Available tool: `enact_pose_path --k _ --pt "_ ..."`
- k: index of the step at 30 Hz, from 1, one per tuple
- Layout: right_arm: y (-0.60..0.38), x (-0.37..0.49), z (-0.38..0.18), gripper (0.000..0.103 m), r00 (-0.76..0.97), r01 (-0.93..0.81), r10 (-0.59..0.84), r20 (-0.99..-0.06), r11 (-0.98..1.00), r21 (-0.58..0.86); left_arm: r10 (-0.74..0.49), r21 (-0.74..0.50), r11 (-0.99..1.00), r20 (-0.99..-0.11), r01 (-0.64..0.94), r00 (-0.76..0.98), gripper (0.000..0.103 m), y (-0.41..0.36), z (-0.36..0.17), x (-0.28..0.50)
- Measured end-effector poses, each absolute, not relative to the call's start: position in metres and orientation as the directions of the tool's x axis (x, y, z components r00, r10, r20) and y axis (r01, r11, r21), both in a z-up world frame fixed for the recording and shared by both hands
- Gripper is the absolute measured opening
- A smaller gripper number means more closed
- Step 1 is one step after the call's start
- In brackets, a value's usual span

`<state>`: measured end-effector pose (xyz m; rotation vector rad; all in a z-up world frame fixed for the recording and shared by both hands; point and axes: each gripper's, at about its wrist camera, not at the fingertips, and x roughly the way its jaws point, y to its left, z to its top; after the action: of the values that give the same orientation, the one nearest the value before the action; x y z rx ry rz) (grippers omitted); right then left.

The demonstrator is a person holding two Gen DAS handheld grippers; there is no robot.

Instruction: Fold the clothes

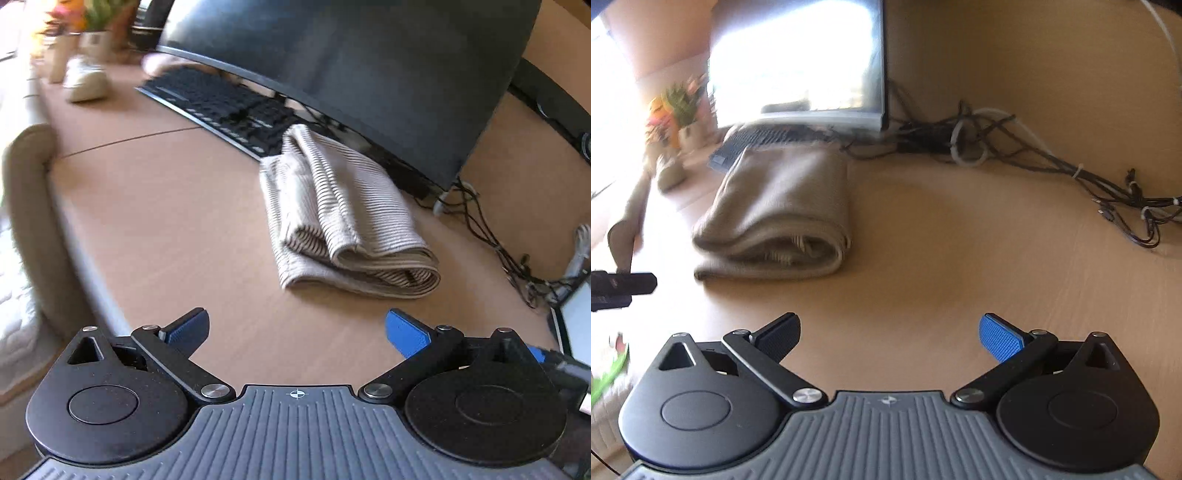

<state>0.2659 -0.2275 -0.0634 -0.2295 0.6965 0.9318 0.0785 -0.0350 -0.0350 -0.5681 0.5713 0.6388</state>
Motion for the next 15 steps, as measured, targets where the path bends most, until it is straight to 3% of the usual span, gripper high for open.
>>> enact_pose_path --k 9,15 --pt "-0.220 0.267 -0.073 0.103 0.297 -0.878 0.692 -0.657 0.469 0.097 0.419 -0.294 0.616 -0.664 -0.731 0.620 0.103 -0.059 -0.041 0.070" --pt "-0.203 0.266 -0.077 0.103 0.297 -0.912 0.673 -0.677 0.410 0.008 0.475 -0.196 0.591 -0.699 -0.782 0.534 0.103 -0.062 -0.034 0.074"
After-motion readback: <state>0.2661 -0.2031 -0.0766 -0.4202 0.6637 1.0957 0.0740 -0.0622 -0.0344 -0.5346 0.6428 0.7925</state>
